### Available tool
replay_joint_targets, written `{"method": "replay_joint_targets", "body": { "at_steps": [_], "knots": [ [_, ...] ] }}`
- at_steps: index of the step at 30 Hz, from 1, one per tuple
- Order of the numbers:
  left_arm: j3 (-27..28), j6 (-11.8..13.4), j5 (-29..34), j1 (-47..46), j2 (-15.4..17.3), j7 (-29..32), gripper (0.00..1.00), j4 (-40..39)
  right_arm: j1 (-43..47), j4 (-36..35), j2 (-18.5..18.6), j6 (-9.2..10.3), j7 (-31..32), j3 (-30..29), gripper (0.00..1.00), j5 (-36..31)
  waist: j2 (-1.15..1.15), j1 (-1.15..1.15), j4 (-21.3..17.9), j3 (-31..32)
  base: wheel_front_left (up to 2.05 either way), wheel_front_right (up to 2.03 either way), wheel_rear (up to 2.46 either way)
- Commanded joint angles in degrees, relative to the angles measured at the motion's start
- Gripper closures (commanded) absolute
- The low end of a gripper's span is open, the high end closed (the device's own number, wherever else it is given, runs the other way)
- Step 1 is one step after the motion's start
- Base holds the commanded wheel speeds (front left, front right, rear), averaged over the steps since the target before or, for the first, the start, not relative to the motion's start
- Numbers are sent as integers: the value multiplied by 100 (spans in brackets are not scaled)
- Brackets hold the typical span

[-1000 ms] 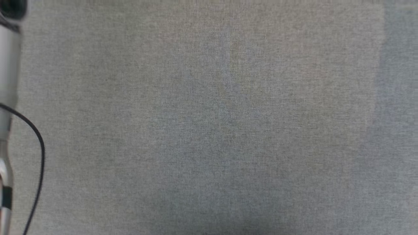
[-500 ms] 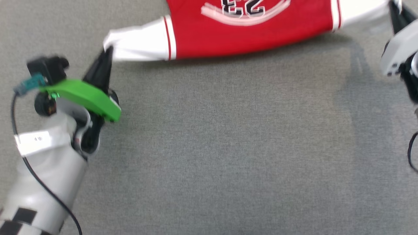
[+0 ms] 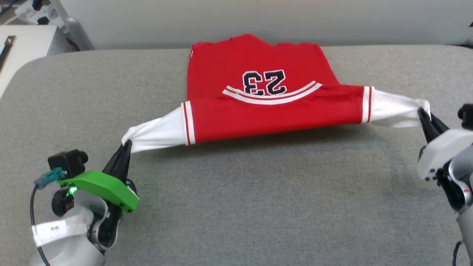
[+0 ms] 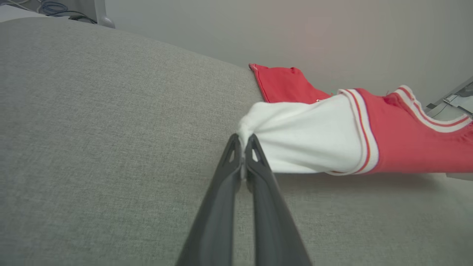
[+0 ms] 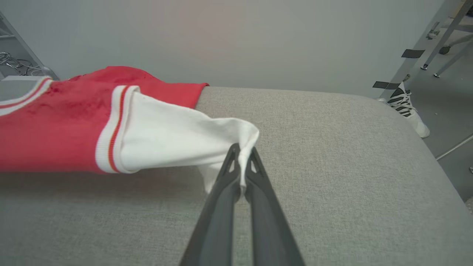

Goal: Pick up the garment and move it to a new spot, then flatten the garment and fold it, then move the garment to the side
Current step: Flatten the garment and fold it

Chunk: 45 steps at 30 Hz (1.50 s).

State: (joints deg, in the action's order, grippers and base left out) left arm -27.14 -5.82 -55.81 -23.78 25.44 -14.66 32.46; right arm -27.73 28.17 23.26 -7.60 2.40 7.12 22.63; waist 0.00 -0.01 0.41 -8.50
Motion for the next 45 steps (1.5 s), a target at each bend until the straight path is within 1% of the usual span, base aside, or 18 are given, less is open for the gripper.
{"method": "replay_joint_targets", "body": {
  "at_steps": [1,5,10,13,16,18,22,29,32,35,40,45],
  "knots": [
    [133,42,84,205,-25,-32,100,-66,235,-133,-3,11,30,-131,100,-64,0,1,-10,174,0,0,0],
    [625,60,347,511,-178,-33,100,-362,747,-483,-49,11,33,-368,100,-210,0,1,22,251,0,0,0],
    [1079,-16,835,1031,-460,-33,100,-753,1348,-810,-95,11,-11,-450,100,-399,0,1,33,395,0,0,0],
    [1155,-55,1045,1378,-624,-33,100,-812,1723,-926,-140,11,33,-467,100,-373,0,1,52,517,0,0,0],
    [1037,-93,1159,1638,-671,-33,100,-763,2042,-1066,-147,11,162,-464,100,-280,0,1,65,612,0,0,0],
    [848,-115,1194,1807,-642,70,100,-682,2253,-1178,-119,11,307,-444,100,-211,0,1,66,687,0,0,0],
    [496,-139,1254,2109,-478,401,100,-607,2657,-1452,3,11,657,-392,100,-18,0,1,80,795,0,0,0],
    [59,-158,1091,2509,-199,1127,100,-819,3369,-1936,202,11,1626,-412,100,464,0,1,130,931,0,0,0],
    [0,-159,1053,2587,-65,1335,100,-945,3578,-2101,257,11,1990,-521,100,593,0,1,154,967,0,0,0],
    [-6,-123,1058,2613,21,1415,100,-1080,3730,-2260,290,11,2302,-635,100,667,0,1,183,994,0,0,0],
    [9,-38,1067,2629,75,1438,100,-1245,3860,-2458,279,11,2552,-767,100,652,0,1,215,1027,0,0,0],
    [-7,6,1061,2648,80,1456,100,-1321,3954,-2481,212,11,2665,-861,100,625,0,1,229,1013,0,0,0]
  ]
}}
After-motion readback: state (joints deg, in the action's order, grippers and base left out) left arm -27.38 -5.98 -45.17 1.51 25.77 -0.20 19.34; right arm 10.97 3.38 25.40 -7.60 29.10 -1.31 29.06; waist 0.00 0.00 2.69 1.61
